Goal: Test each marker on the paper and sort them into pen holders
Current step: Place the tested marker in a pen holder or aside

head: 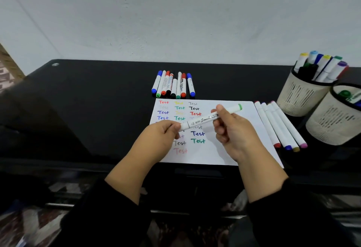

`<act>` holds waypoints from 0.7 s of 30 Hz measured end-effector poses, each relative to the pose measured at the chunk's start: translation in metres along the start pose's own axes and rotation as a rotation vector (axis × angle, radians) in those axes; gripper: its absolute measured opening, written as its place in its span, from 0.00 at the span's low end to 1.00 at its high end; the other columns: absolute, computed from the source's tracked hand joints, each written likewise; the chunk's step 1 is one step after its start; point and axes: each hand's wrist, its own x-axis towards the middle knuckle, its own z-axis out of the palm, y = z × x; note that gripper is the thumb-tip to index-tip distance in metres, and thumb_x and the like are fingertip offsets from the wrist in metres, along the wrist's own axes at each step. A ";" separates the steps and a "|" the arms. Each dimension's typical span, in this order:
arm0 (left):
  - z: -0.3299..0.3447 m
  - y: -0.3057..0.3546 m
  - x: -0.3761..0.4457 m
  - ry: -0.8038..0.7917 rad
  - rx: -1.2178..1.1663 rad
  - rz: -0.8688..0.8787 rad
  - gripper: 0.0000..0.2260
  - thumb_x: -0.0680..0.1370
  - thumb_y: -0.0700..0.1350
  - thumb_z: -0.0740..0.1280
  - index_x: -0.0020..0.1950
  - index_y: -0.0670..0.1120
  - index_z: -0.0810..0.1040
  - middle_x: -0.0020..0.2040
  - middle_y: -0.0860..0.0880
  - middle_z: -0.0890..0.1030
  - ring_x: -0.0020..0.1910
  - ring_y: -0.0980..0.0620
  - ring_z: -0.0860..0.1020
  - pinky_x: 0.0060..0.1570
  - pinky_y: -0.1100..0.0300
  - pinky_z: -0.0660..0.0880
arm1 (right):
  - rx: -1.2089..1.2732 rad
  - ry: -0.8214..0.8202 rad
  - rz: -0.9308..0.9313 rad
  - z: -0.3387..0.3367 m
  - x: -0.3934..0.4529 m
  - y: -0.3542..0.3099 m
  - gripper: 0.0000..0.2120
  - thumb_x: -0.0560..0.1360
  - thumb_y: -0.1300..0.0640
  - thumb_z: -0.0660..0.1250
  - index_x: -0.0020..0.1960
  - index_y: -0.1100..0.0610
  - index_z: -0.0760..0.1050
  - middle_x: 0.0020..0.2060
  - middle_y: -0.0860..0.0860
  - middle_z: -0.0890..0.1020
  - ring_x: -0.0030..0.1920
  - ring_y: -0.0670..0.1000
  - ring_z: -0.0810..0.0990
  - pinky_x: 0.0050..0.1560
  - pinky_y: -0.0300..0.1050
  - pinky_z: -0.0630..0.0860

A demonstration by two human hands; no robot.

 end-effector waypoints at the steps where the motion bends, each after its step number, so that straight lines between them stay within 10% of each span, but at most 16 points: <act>1: 0.000 0.000 -0.001 -0.012 -0.005 0.002 0.13 0.81 0.52 0.58 0.39 0.52 0.76 0.35 0.56 0.76 0.31 0.57 0.69 0.34 0.63 0.68 | 0.002 -0.003 0.004 0.000 0.000 0.001 0.10 0.76 0.52 0.67 0.43 0.59 0.78 0.26 0.49 0.74 0.24 0.44 0.66 0.22 0.35 0.63; 12: 0.001 0.002 0.009 -0.163 0.043 0.026 0.07 0.79 0.54 0.60 0.43 0.60 0.75 0.41 0.60 0.79 0.40 0.63 0.74 0.35 0.69 0.65 | -0.044 -0.099 0.031 0.018 0.002 0.017 0.12 0.73 0.56 0.70 0.35 0.57 0.71 0.24 0.49 0.70 0.22 0.45 0.61 0.21 0.35 0.59; 21: 0.000 -0.003 0.009 -0.143 0.067 0.050 0.09 0.78 0.54 0.62 0.38 0.57 0.77 0.35 0.58 0.78 0.28 0.68 0.71 0.26 0.74 0.65 | -0.046 -0.057 0.021 0.025 0.001 0.018 0.10 0.74 0.54 0.70 0.38 0.56 0.72 0.24 0.50 0.68 0.20 0.44 0.60 0.20 0.35 0.57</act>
